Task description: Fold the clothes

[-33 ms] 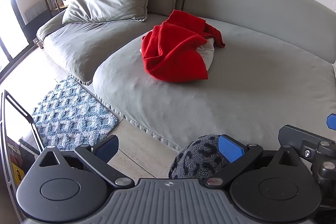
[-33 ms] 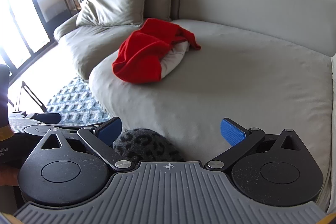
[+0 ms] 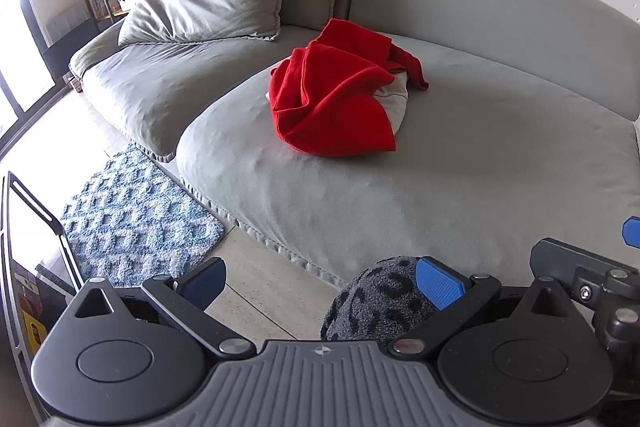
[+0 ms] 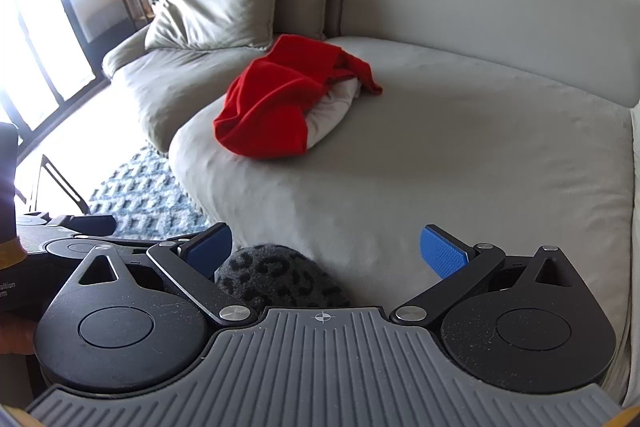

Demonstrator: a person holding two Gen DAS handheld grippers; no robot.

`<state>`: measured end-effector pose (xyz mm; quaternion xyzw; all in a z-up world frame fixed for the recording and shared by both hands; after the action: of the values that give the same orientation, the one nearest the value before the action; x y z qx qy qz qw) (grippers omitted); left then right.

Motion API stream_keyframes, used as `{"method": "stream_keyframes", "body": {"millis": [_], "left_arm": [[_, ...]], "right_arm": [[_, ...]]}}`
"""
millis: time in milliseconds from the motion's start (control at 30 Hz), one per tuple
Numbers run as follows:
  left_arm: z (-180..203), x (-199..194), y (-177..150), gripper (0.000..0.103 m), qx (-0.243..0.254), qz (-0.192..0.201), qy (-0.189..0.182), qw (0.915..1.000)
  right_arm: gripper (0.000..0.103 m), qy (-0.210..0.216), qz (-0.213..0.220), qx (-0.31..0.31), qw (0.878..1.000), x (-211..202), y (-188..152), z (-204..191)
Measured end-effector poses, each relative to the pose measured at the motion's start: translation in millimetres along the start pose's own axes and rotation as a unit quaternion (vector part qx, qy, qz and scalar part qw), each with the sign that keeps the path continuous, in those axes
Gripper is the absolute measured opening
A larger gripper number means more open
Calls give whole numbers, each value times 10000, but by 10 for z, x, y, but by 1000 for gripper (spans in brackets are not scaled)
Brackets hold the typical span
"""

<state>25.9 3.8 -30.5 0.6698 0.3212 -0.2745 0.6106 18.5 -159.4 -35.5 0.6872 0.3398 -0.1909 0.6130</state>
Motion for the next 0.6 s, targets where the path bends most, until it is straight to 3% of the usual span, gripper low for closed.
{"method": "stream_keyframes", "body": {"millis": [600], "left_arm": [[0,25,-2,102,-4,-31,-15,10000]], "right_arm": [[103,-10,-14,-5,10000,-19,-9,10]]}}
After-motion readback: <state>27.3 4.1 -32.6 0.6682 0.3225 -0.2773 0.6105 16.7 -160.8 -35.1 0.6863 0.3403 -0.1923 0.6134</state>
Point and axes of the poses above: each gripper's, at about its wrist camera, not at the fingertips, and x roughly the way its jaws point, z to its right, y to its top, the point moved 4 cm from there along x, roughly the way its jaws point, and after that the axes turned 2 degrees about -x, right-handed, at the moved point
